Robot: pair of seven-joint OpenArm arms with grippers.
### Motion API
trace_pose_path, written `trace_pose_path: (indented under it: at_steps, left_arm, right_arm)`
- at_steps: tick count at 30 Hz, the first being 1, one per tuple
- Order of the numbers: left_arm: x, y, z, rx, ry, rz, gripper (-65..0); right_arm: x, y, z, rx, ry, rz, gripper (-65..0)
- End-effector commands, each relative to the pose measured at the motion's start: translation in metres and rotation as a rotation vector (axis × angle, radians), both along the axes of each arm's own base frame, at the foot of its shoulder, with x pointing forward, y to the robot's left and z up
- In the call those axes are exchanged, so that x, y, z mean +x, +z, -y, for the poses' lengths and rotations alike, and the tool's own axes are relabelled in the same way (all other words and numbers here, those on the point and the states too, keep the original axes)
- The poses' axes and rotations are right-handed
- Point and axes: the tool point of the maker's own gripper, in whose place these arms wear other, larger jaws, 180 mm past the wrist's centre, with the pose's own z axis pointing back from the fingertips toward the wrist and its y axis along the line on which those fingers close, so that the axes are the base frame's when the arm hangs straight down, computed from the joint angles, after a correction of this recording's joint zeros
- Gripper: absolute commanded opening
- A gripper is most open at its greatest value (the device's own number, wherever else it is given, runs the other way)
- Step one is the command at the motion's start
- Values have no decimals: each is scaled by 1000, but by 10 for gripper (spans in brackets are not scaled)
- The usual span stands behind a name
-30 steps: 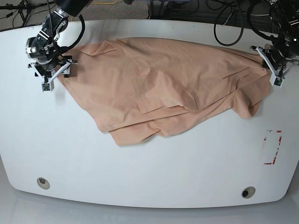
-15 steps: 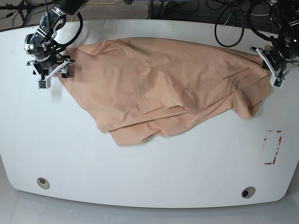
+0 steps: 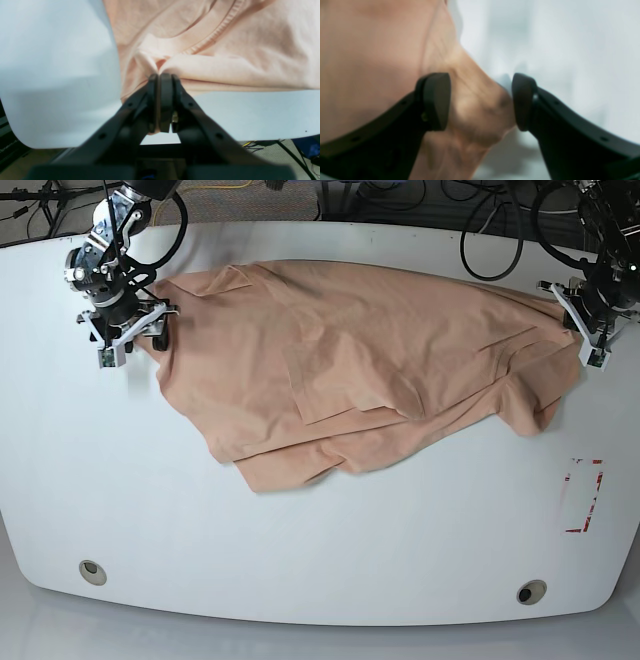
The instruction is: Fold the T-shirt properly
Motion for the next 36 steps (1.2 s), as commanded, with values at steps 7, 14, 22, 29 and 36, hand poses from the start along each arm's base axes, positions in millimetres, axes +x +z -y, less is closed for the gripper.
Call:
trace_pose_path:
  at_steps: [7,14,22,29,36]
  left_arm:
    - [6,10,-5,21,-5,32,-650]
    - [6,10,-6,23,-3,33,-650]
    - [12,14,-5,20,-2,53,-650]
    - [23,23,-4,17,-10,97,-650]
    - [46,47,10,41,-96,191,-650]
  right_arm:
    - [-27,-23,-9,3,22,-133,-520]
    - [-29,-23,-9,0,22,-134,-650]
    - [-29,3,-5,-69,38,-86,-650]
    - [-27,37,-8,-144,54,-31,-650]
    - [-20,66,-5,-216,63,-5,-650]
